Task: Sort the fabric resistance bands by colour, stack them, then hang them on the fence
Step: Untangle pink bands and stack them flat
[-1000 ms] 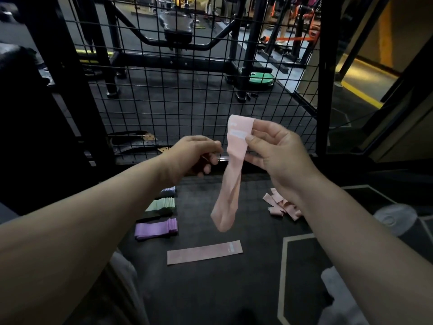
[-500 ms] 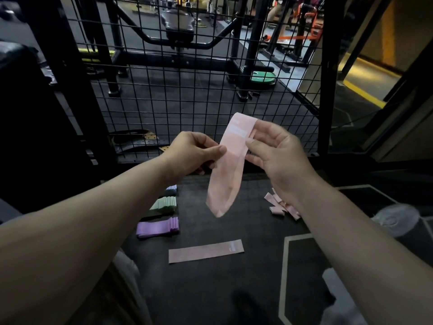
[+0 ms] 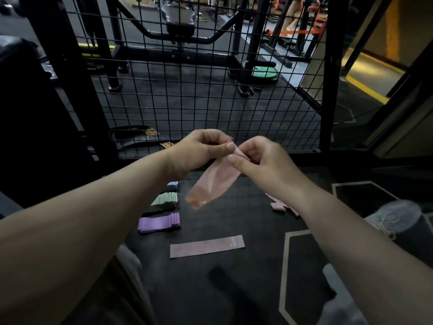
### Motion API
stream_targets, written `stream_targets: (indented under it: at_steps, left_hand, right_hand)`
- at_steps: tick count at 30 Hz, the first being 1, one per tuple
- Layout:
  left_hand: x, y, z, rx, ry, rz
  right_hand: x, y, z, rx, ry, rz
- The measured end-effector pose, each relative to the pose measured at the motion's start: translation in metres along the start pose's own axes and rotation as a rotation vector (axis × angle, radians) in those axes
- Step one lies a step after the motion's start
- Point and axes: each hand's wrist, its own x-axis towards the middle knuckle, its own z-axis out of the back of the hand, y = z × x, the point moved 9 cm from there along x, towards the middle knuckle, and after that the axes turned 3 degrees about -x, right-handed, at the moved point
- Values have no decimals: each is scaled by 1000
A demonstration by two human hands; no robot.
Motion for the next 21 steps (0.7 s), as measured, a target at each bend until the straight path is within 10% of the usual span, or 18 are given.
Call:
stream_targets:
  at_steps: [21]
  left_hand:
    - [1,6,-14,-330,93,68]
  right_hand:
    - [0,27,19,366,11,-126]
